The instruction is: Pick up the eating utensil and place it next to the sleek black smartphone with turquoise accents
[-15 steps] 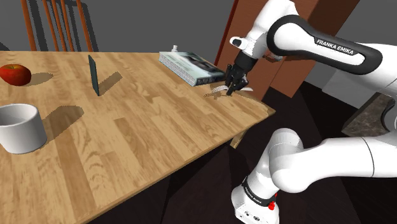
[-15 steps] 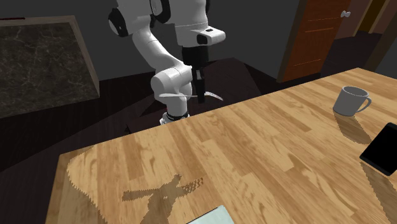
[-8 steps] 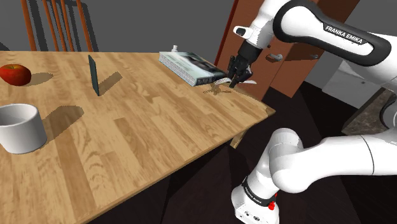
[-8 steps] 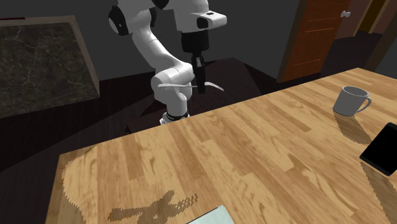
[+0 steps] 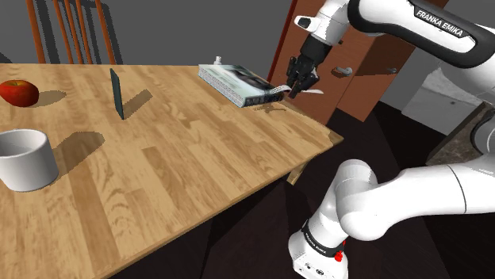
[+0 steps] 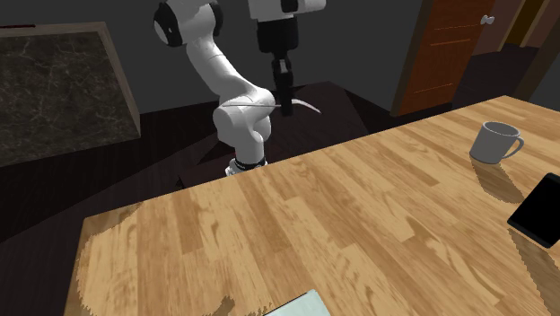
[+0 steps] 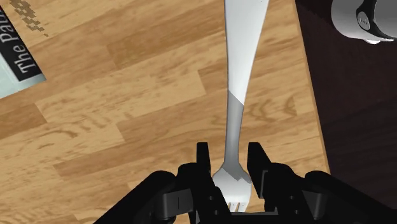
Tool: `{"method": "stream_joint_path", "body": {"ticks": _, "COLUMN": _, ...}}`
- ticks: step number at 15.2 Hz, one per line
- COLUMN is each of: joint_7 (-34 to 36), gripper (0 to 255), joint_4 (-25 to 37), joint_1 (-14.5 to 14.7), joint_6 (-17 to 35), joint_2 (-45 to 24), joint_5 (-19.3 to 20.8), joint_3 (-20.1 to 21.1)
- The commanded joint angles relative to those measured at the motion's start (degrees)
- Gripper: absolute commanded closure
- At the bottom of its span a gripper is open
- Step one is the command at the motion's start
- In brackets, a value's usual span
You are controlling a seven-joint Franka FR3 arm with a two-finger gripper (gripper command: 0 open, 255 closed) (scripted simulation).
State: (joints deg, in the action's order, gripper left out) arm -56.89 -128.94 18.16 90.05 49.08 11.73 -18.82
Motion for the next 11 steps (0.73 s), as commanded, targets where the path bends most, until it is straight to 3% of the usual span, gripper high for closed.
{"method": "stream_joint_path", "body": {"ticks": 1, "joint_7": 0.89, "gripper": 255, "joint_4": 1.59, "joint_1": 0.94, "joint_6": 1.14, "joint_2": -2.82, "joint_5": -0.81, "joint_3": 0.39}}
{"method": "stream_joint_path", "body": {"ticks": 11, "joint_7": 5.07, "gripper": 255, "joint_4": 13.79, "joint_1": 6.28, "joint_6": 7.95, "joint_2": -22.33, "joint_5": -5.80, "joint_3": 1.54}}
